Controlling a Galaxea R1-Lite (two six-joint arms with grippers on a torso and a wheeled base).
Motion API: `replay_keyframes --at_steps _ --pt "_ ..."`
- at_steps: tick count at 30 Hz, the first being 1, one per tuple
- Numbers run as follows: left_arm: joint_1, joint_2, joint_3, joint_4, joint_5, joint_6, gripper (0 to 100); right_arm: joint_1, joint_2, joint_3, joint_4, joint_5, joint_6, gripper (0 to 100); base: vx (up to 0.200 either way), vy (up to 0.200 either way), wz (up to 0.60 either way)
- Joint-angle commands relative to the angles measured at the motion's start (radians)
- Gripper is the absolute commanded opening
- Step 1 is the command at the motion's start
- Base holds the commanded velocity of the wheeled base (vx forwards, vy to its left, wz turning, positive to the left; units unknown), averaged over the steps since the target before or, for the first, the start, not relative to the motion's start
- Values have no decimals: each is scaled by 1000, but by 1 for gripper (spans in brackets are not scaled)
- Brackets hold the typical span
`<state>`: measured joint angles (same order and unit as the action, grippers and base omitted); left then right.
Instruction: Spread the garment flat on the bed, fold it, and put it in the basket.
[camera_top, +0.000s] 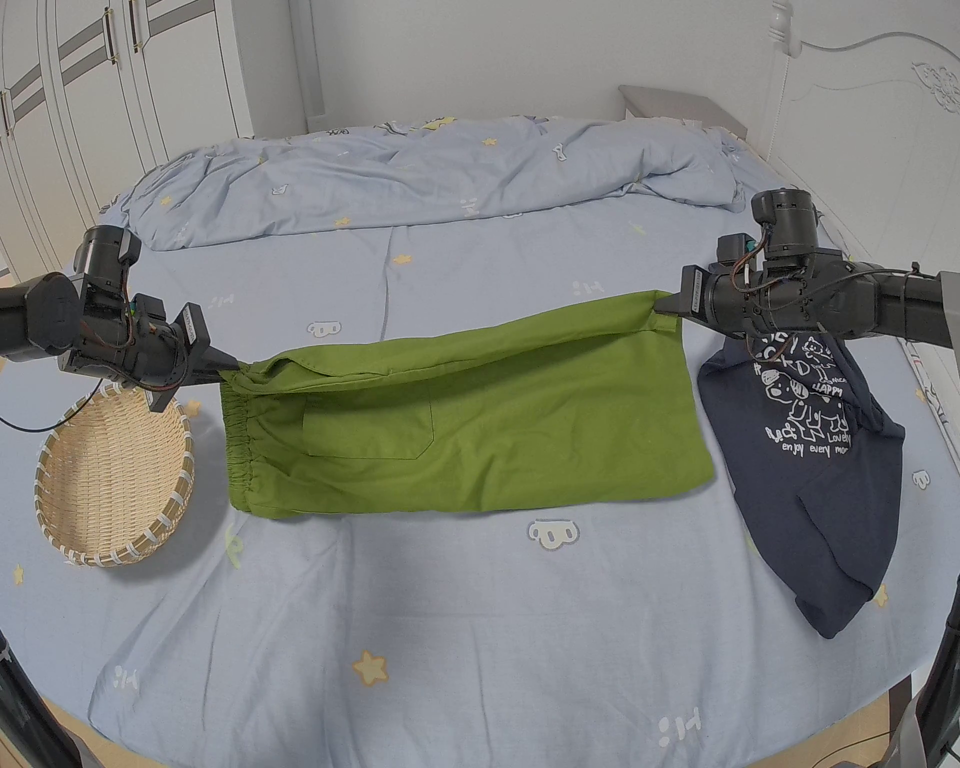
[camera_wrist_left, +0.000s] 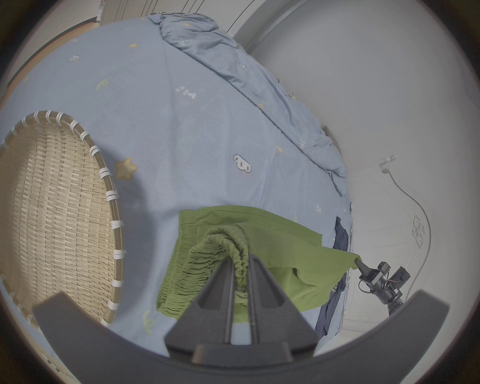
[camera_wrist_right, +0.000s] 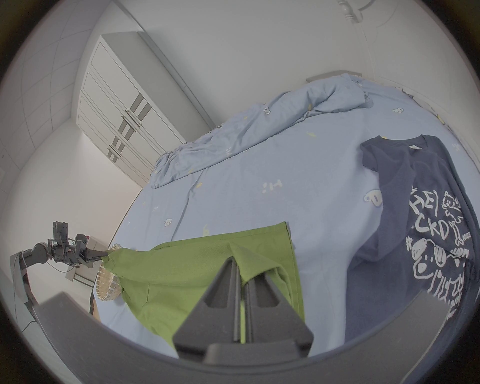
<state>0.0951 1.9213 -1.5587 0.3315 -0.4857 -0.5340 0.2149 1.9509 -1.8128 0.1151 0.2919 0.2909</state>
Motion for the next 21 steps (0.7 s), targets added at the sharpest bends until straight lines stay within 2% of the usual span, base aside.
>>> replay_keyframes --at_steps 1,9,14,21 --pt "18 31 9 0 1 0 0 0 79 -71 1 -2 -2 0 0 0 0" --pt "12 33 54 0 1 14 0 -3 140 -187 44 0 -2 0 0 0 0" --pt "9 47 62 -2 3 28 0 0 172 -187 121 -5 -1 0 0 0 0" --pt "6 87 51 -12 9 31 0 -2 178 -187 123 -5 -1 0 0 0 0"
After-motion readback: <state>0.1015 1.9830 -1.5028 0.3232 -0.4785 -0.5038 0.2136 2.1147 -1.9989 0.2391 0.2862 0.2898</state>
